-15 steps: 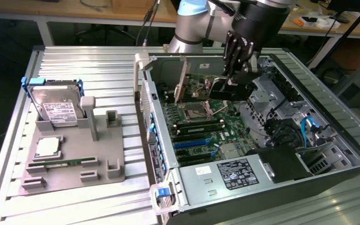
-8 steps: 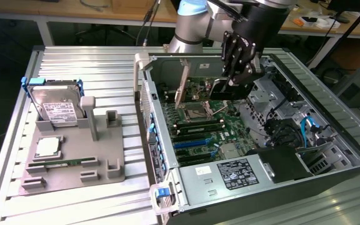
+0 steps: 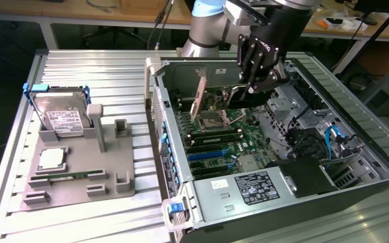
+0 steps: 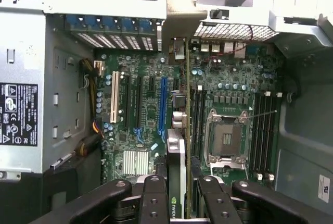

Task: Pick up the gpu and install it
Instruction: 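Insert the gpu into the slot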

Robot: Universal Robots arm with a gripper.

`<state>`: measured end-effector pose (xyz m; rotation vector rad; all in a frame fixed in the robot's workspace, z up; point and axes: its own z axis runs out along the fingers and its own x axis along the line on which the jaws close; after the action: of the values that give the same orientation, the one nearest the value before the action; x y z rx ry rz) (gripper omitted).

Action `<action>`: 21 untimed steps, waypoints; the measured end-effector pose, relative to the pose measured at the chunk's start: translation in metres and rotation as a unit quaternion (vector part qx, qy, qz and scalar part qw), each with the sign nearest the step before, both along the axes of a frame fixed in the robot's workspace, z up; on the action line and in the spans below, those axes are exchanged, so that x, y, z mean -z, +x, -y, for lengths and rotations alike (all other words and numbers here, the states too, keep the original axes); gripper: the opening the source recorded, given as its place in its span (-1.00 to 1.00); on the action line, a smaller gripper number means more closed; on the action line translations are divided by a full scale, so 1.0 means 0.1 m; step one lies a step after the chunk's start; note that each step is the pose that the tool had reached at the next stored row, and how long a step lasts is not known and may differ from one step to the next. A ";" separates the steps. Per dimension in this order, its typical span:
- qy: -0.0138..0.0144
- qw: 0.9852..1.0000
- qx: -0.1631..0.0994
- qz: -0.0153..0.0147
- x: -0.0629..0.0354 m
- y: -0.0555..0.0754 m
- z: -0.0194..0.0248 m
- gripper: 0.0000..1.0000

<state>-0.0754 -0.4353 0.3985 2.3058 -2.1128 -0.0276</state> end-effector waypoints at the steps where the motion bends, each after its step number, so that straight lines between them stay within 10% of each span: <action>1: 0.000 1.000 -0.007 0.000 0.001 0.00 0.000 -0.46; 5: 0.000 1.000 -0.016 0.000 0.002 0.00 0.000 -0.46; 21: 0.000 0.995 0.095 0.000 0.292 0.00 -0.001 -0.46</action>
<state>-0.0754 -0.4352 0.3692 2.0947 -2.3243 -0.0294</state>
